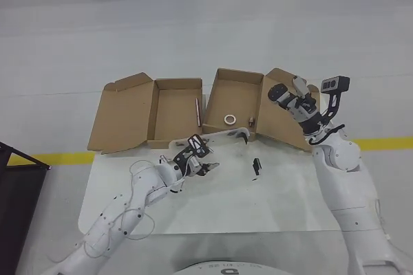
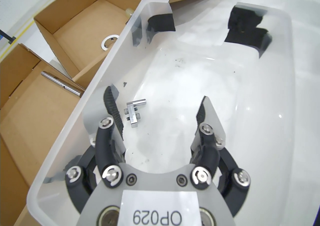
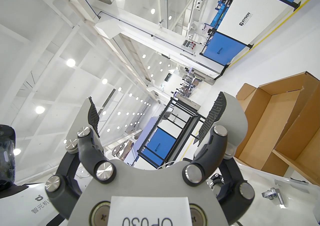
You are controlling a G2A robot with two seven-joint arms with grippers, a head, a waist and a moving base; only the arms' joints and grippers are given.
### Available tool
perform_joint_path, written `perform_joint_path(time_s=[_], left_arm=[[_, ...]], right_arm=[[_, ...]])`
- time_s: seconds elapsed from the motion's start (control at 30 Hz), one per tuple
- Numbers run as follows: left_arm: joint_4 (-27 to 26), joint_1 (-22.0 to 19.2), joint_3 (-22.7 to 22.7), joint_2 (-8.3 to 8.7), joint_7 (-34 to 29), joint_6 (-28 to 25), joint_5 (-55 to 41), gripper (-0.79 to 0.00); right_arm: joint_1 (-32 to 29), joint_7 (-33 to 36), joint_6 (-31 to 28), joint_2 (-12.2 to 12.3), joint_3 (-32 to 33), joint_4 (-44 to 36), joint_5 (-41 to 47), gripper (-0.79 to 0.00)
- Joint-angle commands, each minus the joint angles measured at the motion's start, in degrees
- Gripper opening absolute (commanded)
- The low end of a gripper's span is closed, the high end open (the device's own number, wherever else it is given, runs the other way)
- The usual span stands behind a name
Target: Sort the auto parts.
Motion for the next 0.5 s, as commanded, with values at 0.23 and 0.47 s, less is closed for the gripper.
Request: perform_joint_path(time_s=[0.23,0.47], left_arm=[[6.2,-4.4,4.61,-2.17,-0.1,4.02,2.1,-0.44],[9.11,-6.19,6.48,-3.25,0.19,5.99,4.79,-0.44]], right_arm=[[0.0,0.0,0.0,0.0,0.0,0.0,0.0,0.0],[0.0,0.0,0.0,0.0,0.0,0.0,0.0,0.0]])
